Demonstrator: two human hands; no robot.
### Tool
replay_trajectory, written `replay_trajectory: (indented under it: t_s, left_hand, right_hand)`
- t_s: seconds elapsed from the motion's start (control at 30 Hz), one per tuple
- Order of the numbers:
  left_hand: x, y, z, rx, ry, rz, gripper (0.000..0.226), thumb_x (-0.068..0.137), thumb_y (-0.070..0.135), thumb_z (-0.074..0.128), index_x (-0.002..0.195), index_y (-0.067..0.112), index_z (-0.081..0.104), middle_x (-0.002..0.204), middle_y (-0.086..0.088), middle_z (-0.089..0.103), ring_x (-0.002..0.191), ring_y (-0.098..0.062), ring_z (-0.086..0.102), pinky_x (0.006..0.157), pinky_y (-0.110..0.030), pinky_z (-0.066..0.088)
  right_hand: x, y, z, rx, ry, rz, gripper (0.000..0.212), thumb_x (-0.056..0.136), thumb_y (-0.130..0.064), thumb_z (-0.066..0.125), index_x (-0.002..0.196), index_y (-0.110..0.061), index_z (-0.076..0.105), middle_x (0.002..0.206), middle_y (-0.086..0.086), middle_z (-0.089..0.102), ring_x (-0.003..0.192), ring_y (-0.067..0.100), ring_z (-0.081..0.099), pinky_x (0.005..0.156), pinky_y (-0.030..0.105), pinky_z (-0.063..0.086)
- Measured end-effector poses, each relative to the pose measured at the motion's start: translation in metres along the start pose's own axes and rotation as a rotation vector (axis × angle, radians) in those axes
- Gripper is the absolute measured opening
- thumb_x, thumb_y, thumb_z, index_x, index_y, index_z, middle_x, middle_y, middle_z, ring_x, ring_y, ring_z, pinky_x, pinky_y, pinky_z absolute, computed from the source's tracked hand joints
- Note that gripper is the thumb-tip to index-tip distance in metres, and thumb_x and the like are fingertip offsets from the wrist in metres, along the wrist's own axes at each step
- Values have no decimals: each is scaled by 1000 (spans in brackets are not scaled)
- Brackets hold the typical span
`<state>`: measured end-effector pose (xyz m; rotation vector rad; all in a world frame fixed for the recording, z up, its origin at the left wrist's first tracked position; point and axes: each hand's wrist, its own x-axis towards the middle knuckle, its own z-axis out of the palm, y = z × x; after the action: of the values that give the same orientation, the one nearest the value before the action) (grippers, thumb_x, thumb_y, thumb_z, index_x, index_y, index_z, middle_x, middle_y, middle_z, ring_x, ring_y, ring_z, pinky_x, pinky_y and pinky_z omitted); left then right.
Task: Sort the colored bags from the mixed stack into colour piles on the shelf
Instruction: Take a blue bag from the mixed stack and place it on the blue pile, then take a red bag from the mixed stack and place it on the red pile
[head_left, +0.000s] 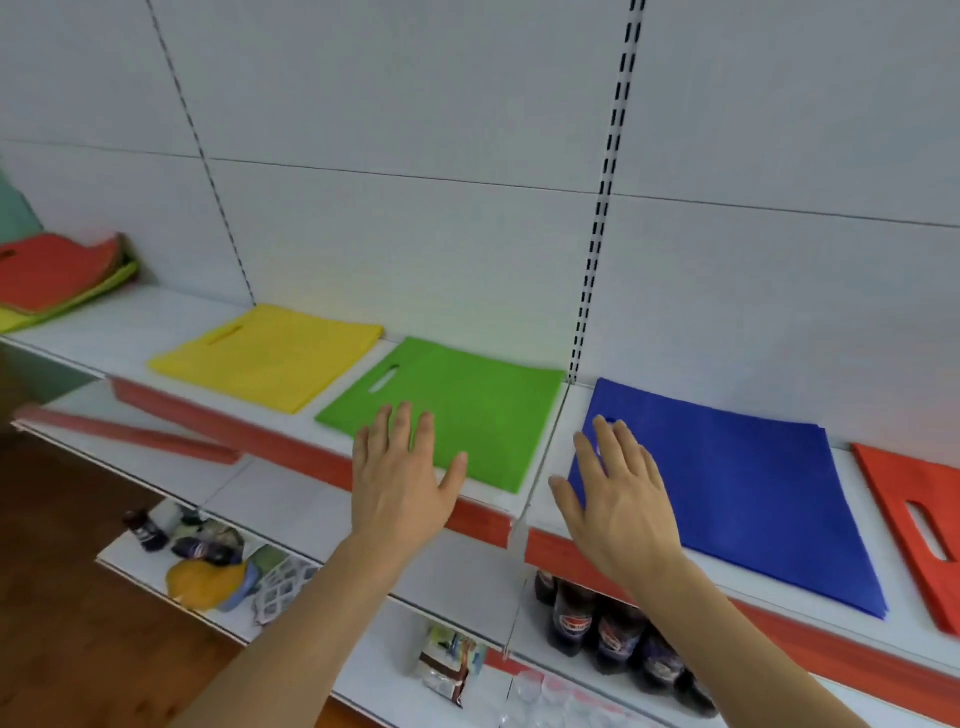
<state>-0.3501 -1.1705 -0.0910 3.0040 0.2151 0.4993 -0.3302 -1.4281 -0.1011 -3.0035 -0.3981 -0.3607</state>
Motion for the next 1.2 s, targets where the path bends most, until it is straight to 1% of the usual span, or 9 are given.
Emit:
replay_trajectory:
  t_s: [0.17, 0.37, 0.47, 0.57, 0.73, 0.83, 0.97, 1.07, 1.2]
  left_hand:
    - [-8, -98, -21, 5, 41, -68, 78, 100, 68, 35, 159, 17, 41, 172, -13, 21, 160, -34, 9, 128, -56, 13]
    - [-30, -223, -32, 60, 26, -191, 82, 101, 70, 23, 164, 19, 29, 174, -13, 15, 161, -33, 5, 128, -55, 11]
    - [-34, -277, -39, 88, 33, -243, 81, 100, 70, 19, 164, 21, 29, 173, -12, 17, 160, -34, 8, 128, -56, 13]
    - [-32, -325, -46, 96, 61, -298, 75, 103, 66, 28, 161, 20, 35, 171, -12, 24, 160, -35, 13, 127, -57, 16]
    - [-22, -403, -46, 100, 101, -382, 69, 105, 61, 33, 160, 20, 39, 171, -12, 25, 160, -33, 15, 129, -55, 17]
    - [-8, -446, -47, 128, 98, -421, 69, 106, 62, 29, 162, 22, 36, 172, -10, 24, 161, -32, 13, 130, -54, 15]
    - [21, -506, -53, 150, 97, -476, 70, 106, 64, 23, 164, 26, 29, 173, -7, 20, 162, -29, 7, 131, -52, 11]
    - [40, -548, -54, 169, 134, -524, 69, 105, 63, 25, 162, 25, 34, 172, -7, 25, 161, -29, 12, 131, -51, 12]
    - [54, -598, -49, 193, 132, -589, 66, 105, 63, 32, 158, 26, 41, 170, -5, 30, 160, -29, 16, 127, -48, 8]
  right_hand:
    - [27, -100, 4, 25, 3, -65, 85, 101, -70, 6, 167, -19, 25, 176, 10, 9, 163, 32, 4, 131, 51, 13]
    - [48, -225, 25, 57, -22, -189, 85, 101, -69, 4, 166, -18, 26, 176, 11, 10, 162, 33, 7, 130, 52, 15]
    - [65, -285, 30, 73, -15, -248, 81, 103, -67, 10, 165, -17, 31, 174, 13, 16, 161, 35, 13, 129, 53, 18]
    - [88, -340, 37, 91, -7, -320, 80, 105, -66, 13, 163, -15, 35, 173, 15, 22, 160, 36, 17, 128, 55, 22]
    - [135, -428, 62, 140, 9, -435, 81, 106, -66, 14, 160, -12, 42, 170, 17, 29, 159, 38, 23, 125, 57, 28]
    - [166, -477, 77, 172, 23, -494, 77, 107, -64, 21, 158, -10, 44, 168, 18, 32, 157, 39, 26, 124, 58, 30]
    - [214, -544, 86, 220, 8, -547, 79, 105, -64, 20, 160, -12, 41, 169, 17, 30, 159, 38, 22, 126, 57, 27]
    - [250, -590, 92, 243, 26, -593, 77, 105, -63, 24, 158, -11, 44, 168, 18, 34, 158, 37, 25, 125, 57, 29]
    - [280, -644, 104, 222, 2, -639, 79, 105, -64, 18, 161, -13, 38, 170, 16, 30, 159, 36, 21, 126, 55, 26]
